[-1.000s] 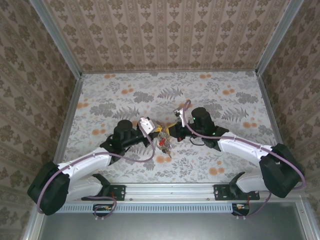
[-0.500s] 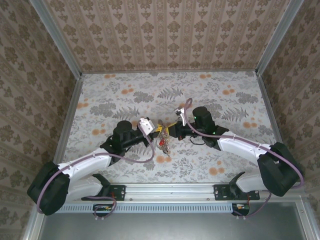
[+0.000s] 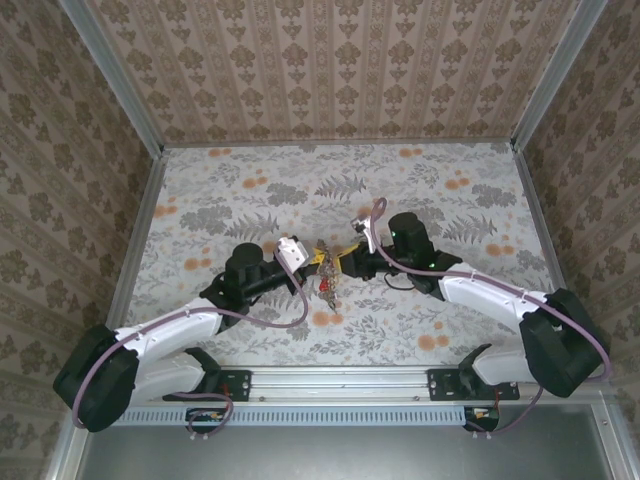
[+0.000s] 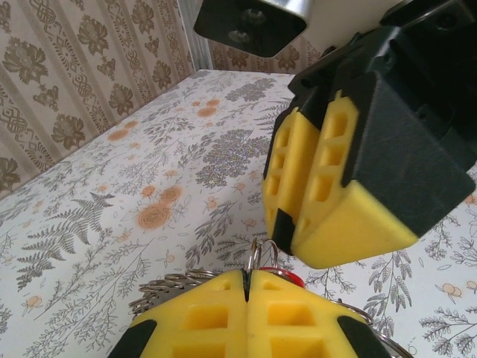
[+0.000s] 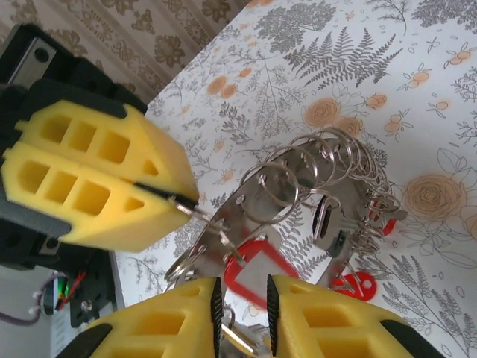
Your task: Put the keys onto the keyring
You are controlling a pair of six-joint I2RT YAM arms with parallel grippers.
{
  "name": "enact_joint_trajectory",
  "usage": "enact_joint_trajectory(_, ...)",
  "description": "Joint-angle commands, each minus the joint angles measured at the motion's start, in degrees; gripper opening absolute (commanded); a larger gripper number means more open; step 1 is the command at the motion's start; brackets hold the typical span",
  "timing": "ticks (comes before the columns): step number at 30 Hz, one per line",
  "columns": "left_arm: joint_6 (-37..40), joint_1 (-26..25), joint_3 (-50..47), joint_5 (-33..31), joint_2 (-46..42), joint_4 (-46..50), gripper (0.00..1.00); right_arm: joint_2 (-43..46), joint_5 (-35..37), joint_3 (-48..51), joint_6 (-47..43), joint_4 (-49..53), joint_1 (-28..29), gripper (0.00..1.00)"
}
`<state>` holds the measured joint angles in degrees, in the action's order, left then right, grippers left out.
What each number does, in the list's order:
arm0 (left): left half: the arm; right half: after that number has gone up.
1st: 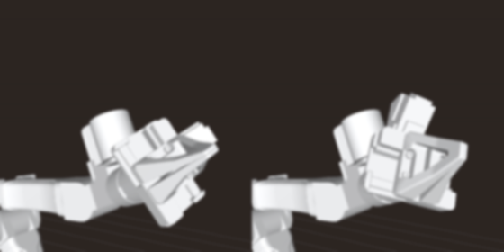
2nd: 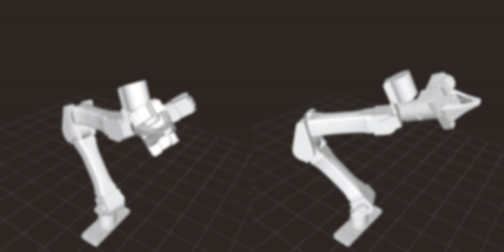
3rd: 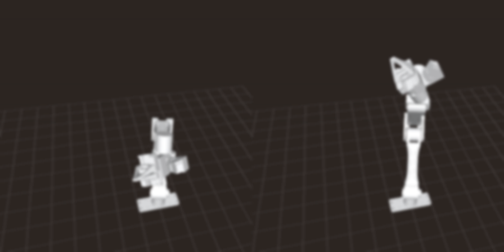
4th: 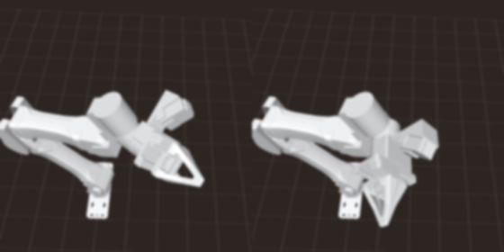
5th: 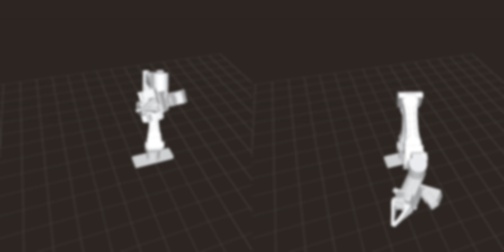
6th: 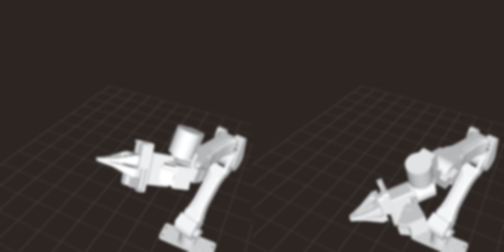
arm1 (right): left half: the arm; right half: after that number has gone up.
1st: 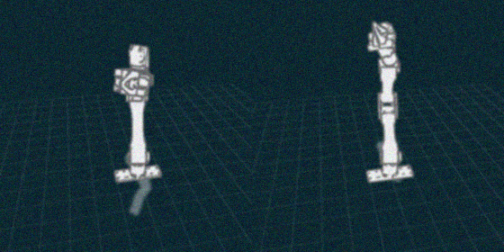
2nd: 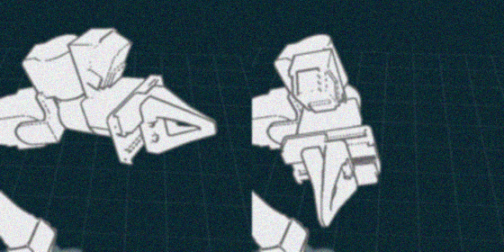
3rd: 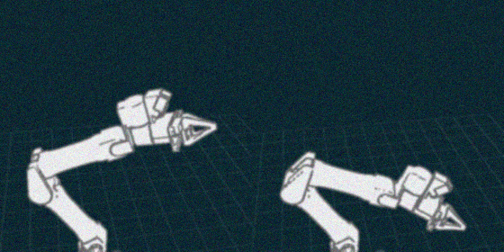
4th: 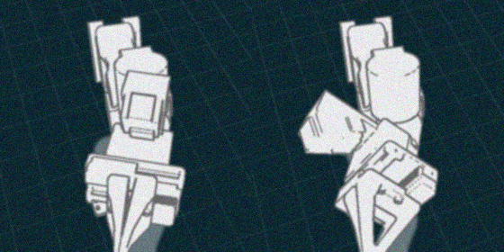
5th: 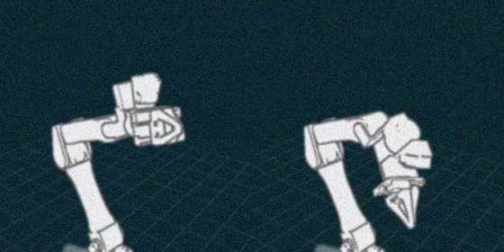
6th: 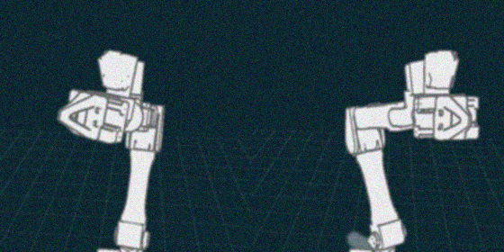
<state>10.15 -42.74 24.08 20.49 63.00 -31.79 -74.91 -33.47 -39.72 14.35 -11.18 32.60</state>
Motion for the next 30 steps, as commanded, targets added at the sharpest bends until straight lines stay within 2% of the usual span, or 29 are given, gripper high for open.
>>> enact_joint_trajectory(1,0.8,-0.3,0.0,0.2,-1.7,-4.2,0.0,3.6,0.2,-2.6,-10.4,6.9,-0.3,0.28)
enact_joint_trajectory(9,1.5,-0.3,0.6,3.3,-1.8,-3.8,0.0,8.5,2.4,-4.6,-40.2,18.3,-0.3,0.33)
enact_joint_trajectory(14,1.9,-0.3,1.2,5.0,-1.6,-3.4,0.0,7.8,1.5,-6.1,-51.3,19.9,-0.4,0.34)
enact_joint_trajectory(20,2.3,-0.4,1.9,6.8,-1.1,-3.1,0.0,3.4,-3.0,-10.5,-55.2,21.7,-0.3,0.34)
enact_joint_trajectory(30,2.4,-0.6,2.3,7.5,-1.2,-3.0,0.0,-1.1,-5.0,-14.1,-55.8,24.9,-0.3,0.33)
